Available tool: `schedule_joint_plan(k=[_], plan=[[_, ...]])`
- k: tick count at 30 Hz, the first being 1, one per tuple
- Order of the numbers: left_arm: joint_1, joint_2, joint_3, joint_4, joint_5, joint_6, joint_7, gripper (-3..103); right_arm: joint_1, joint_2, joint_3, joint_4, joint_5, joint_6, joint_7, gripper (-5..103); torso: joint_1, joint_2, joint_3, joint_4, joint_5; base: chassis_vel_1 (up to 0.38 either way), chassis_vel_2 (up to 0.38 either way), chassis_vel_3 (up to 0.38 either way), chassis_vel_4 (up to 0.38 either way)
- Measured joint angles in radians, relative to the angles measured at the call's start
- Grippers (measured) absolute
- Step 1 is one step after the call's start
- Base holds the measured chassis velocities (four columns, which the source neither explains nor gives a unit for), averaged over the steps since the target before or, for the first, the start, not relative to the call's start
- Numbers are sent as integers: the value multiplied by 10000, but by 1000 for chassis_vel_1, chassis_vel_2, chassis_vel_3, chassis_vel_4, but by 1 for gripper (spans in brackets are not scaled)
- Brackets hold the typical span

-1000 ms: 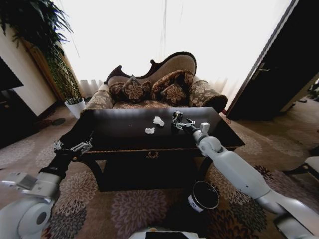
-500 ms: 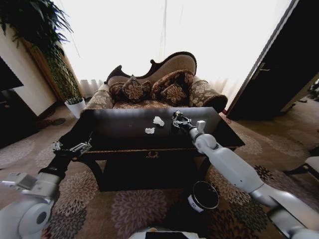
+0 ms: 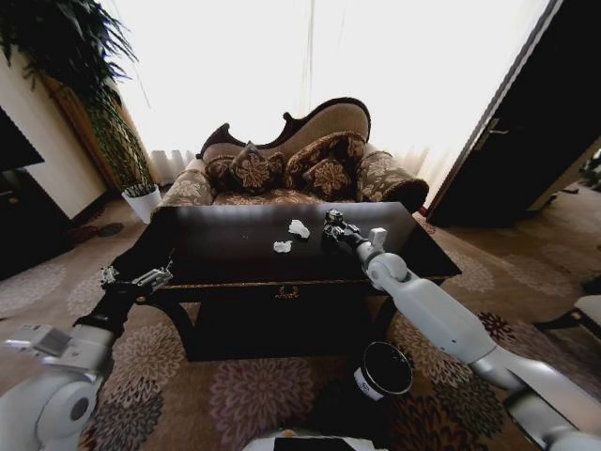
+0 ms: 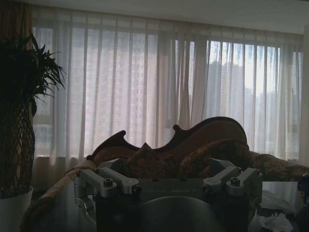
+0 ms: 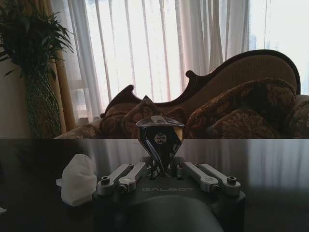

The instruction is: Move to the front of the table and place the trash on the table into the trash bin.

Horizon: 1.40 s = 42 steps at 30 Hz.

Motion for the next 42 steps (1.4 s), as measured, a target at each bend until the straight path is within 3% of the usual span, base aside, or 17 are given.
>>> schedule_joint_plan(k=[1,6,7,14,17,19,21,23,25,29,32,39,41,42], plan=[[-5,0,-3,0,-3,-3,0,100,-23,-16,27,55,7,4,28,18,0,0,0,0,-1,0,0,0,0],[-64,-4,23,9,-12,-8,0,100,-152,-145,163,364,72,12,128,13,0,0,0,1,0,0,0,0,0],[-116,-10,85,28,-14,-9,-1,100,-262,-261,319,617,132,13,195,3,0,0,0,1,-1,0,0,0,0],[-385,25,448,202,-10,-23,-6,100,-1008,-1208,1337,2118,527,23,471,0,0,0,0,1,2,0,0,0,0],[-609,108,651,346,-12,-32,-7,100,-2031,-1963,2352,3150,564,25,661,0,0,2,-1,0,-1,0,0,0,0],[-693,148,723,391,-14,-32,-7,100,-2454,-2115,2796,3397,556,6,714,0,0,1,-1,2,6,0,0,0,0],[-997,279,978,577,-30,-33,-25,100,-4056,-2335,4307,4090,406,1,776,0,0,3,-2,-1,-3,0,0,0,0],[-1067,307,1034,631,-31,-33,-28,100,-4475,-2348,4665,4238,346,1,786,0,0,2,-2,-4,3,0,0,0,0],[-1320,360,1263,818,-34,-32,-49,100,-6099,-2254,6094,4902,54,20,787,0,0,3,-3,-2,-5,0,0,0,0],[-1594,358,1582,996,-16,-22,-68,100,-7639,-1984,7164,5448,-185,28,786,0,-1,2,-2,-1,2,0,0,0,0],[-1951,302,2090,1209,73,0,-78,100,-9470,-1394,8619,6328,-578,52,796,0,-1,3,-2,-2,-3,0,0,0,0],[-2358,346,2370,1463,92,4,-86,100,-11080,-583,9873,7032,-1391,221,747,0,-1,2,-2,-1,-3,0,0,0,0],[-2676,477,2455,1643,51,11,-88,100,-12256,93,10542,7511,-2166,418,641,0,-1,2,-2,-3,-2,0,0,0,0],[-2676,477,2455,1643,51,11,-88,100,-12256,93,10542,7511,-2166,418,641,0,-1,2,-2,-3,-2,0,0,0,0]])
